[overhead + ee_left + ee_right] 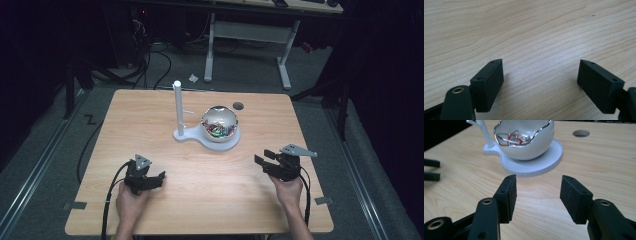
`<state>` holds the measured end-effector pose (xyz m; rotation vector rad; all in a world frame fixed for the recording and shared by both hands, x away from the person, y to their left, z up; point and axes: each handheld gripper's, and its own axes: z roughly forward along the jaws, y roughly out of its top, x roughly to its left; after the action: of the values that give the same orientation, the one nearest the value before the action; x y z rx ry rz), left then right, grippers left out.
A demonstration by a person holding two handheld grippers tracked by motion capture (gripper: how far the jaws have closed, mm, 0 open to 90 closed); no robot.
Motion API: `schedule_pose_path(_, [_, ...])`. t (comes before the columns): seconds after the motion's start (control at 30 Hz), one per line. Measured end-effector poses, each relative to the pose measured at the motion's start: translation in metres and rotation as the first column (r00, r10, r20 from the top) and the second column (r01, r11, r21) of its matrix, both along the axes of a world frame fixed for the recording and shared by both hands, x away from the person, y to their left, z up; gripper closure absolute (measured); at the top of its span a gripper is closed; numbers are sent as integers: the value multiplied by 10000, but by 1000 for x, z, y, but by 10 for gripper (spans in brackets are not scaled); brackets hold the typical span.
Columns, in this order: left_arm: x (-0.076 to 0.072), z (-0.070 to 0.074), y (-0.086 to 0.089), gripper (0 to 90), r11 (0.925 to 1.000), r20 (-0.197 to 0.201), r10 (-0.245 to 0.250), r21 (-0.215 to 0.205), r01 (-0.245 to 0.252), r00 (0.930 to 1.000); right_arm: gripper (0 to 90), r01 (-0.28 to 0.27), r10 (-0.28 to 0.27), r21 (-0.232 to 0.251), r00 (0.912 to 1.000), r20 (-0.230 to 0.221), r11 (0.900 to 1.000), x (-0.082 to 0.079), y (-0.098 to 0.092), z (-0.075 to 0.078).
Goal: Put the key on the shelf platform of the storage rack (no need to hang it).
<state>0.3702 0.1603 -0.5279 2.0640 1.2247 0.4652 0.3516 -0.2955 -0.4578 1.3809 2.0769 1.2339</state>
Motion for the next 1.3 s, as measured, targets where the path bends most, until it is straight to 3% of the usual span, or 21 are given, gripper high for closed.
schedule_pose_path(0.27, [0, 0, 0, 215, 10000, 3, 5, 4, -5, 10000, 511, -131, 126, -113, 9992, -381, 9999, 4, 4, -15])
schedule_pose_path(0.47, [0, 0, 0, 215, 10000, 0, 3, 5, -3, 10000, 510, -186, 157, -516, 9984, -551, 9985, 8, 6, -25])
schedule_pose_path(0.7, [0, 0, 0, 216, 10000, 0, 3, 7, -3, 10000, 508, -44, -17, -1061, 9983, -576, 9943, 12, 10, -38])
schedule_pose_path(0.97, [0, 0, 0, 215, 10000, 1, 5, 3, -5, 10000, 507, 192, -287, -1128, 9961, -838, 9934, 16, 7, -50])
schedule_pose_path(1.3, [0, 0, 0, 215, 10000, 2, 6, 3, -6, 10000, 499, 344, -538, -1940, 9940, -955, 9804, 21, 6, -58])
